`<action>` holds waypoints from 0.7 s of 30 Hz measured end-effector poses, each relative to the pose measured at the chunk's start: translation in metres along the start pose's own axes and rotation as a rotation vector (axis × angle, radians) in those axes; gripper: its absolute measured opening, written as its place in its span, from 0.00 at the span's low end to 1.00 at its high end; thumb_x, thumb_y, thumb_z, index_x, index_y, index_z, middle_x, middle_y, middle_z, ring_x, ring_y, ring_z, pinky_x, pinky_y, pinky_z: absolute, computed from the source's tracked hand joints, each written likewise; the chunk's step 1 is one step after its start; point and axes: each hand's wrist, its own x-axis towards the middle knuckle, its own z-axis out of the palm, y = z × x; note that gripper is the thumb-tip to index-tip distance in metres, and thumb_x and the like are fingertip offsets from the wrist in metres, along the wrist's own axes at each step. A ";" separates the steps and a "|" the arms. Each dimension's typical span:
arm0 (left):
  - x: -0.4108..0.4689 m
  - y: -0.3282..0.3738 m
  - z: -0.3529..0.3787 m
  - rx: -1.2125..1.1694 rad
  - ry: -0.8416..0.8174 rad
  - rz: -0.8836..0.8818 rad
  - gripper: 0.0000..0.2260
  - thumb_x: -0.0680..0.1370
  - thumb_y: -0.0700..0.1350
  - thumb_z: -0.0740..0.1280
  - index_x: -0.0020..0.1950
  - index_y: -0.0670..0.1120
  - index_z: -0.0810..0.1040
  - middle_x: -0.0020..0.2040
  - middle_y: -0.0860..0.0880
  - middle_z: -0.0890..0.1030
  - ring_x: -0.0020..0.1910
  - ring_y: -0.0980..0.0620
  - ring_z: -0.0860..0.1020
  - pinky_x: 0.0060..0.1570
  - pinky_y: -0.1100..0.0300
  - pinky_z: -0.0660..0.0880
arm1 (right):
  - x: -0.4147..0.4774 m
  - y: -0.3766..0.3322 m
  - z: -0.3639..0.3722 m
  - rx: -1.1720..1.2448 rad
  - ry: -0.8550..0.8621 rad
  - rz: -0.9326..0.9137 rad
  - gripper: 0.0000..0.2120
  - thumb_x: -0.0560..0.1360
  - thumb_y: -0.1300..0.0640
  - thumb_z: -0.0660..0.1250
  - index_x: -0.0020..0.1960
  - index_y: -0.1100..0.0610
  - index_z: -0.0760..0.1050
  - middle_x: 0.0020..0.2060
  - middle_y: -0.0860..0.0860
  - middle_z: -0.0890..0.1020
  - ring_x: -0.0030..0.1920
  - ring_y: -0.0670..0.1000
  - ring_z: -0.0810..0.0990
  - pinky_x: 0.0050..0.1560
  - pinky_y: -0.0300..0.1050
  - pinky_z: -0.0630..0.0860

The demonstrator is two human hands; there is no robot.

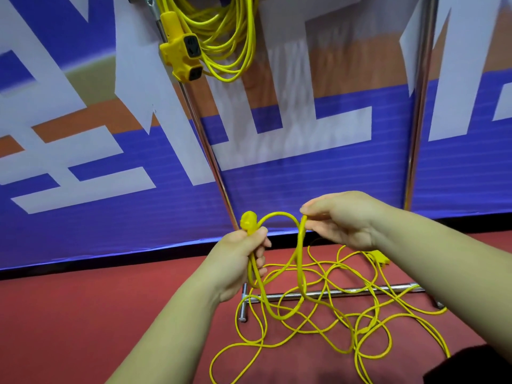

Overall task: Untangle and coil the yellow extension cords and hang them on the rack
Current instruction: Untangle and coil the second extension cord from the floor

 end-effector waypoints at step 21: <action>0.007 0.009 0.025 -0.213 -0.168 0.025 0.11 0.83 0.49 0.61 0.44 0.45 0.70 0.33 0.49 0.69 0.28 0.53 0.69 0.35 0.56 0.75 | 0.004 0.003 -0.016 -0.433 -0.084 -0.463 0.08 0.76 0.62 0.71 0.54 0.54 0.83 0.36 0.50 0.86 0.37 0.45 0.84 0.36 0.35 0.77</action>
